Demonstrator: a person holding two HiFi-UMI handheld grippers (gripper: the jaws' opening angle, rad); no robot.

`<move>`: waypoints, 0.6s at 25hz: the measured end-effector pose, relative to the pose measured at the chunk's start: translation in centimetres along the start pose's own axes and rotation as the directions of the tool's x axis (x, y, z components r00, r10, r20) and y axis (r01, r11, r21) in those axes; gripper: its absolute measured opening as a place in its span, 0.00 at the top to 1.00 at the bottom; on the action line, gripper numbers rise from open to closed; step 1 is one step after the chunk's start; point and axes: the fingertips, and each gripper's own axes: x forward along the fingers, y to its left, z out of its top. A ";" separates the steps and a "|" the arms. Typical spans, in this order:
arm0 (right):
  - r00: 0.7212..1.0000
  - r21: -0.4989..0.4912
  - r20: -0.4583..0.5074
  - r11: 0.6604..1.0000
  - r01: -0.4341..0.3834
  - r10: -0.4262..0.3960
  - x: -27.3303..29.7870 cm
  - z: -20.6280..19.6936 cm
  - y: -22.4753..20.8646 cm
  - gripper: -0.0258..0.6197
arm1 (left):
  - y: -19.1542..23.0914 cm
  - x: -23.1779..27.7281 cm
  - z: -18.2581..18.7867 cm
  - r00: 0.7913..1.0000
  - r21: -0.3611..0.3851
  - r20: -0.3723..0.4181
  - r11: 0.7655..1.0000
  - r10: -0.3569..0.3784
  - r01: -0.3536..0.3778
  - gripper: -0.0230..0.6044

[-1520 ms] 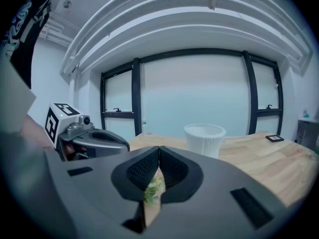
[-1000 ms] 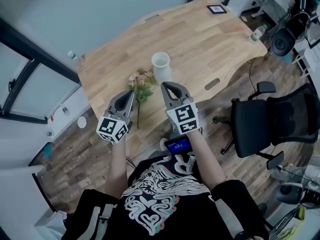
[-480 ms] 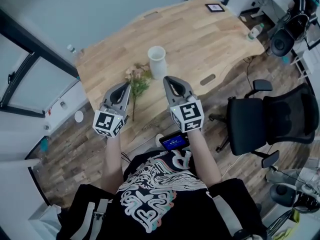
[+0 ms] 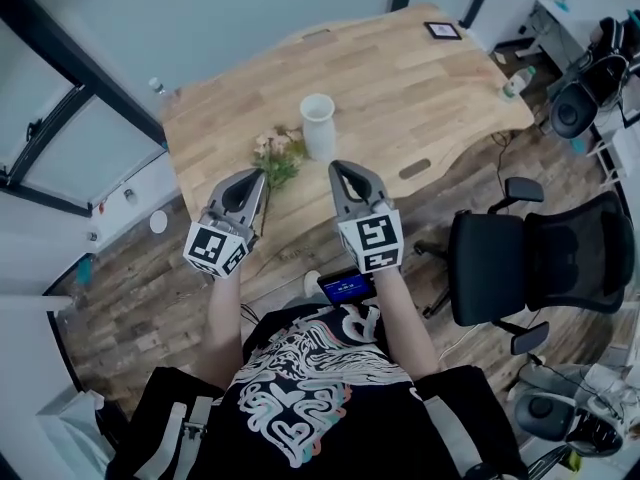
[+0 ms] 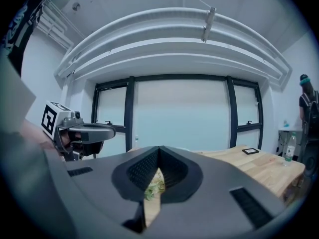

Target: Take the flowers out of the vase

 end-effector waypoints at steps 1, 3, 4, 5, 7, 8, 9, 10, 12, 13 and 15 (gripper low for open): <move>1.000 0.002 -0.001 1.000 -0.005 0.005 -0.1 0.1 0.1 0.95 | 0.1 -0.1 -0.2 1.000 0.006 -0.010 1.000 0.011 -0.011 0.96; 1.000 0.001 0.001 1.000 -0.016 0.016 -0.1 0.2 0.2 0.95 | 0.2 -0.4 -0.2 1.000 0.000 -0.011 1.000 0.028 -0.028 0.96; 1.000 -0.001 0.002 1.000 -0.020 0.020 -0.1 0.3 0.3 0.95 | 0.2 -0.6 -0.2 0.999 -0.006 -0.007 0.999 0.032 -0.032 0.96; 1.000 -0.002 0.003 1.000 -0.022 0.022 -0.2 0.3 0.3 0.95 | 0.2 -0.6 -0.2 0.999 -0.008 -0.007 0.999 0.035 -0.035 0.96; 1.000 0.000 0.006 1.000 -0.025 0.025 -0.1 0.4 0.2 0.95 | 0.1 -0.7 -0.3 0.999 -0.006 -0.015 0.999 0.039 -0.039 0.96; 1.000 0.003 0.007 1.000 -0.027 0.027 -0.1 0.4 0.3 0.95 | 0.2 -0.7 -0.4 0.999 -0.005 -0.021 0.999 0.041 -0.041 0.96; 1.000 0.003 0.008 1.000 -0.029 0.029 -0.1 0.4 0.3 0.95 | 0.1 -0.7 -0.4 0.999 -0.004 -0.027 0.999 0.042 -0.043 0.96; 1.000 0.002 0.007 1.000 -0.030 0.030 -0.2 0.4 0.2 0.95 | 0.1 -0.7 -0.5 0.999 -0.001 -0.035 0.999 0.042 -0.042 0.96; 1.000 0.001 0.005 1.000 -0.029 0.029 -0.3 0.4 0.0 0.95 | -0.2 -0.6 -0.6 0.998 0.007 -0.048 0.999 0.035 -0.035 0.96; 1.000 0.002 0.003 1.000 -0.029 0.029 -0.3 0.3 -0.1 0.95 | -0.4 -0.6 -0.7 0.998 0.009 -0.051 1.000 0.031 -0.030 0.96; 1.000 0.003 0.001 1.000 -0.029 0.029 -0.4 0.1 -0.2 0.95 | -0.5 -0.6 -0.7 0.998 0.011 -0.054 1.000 0.025 -0.024 0.96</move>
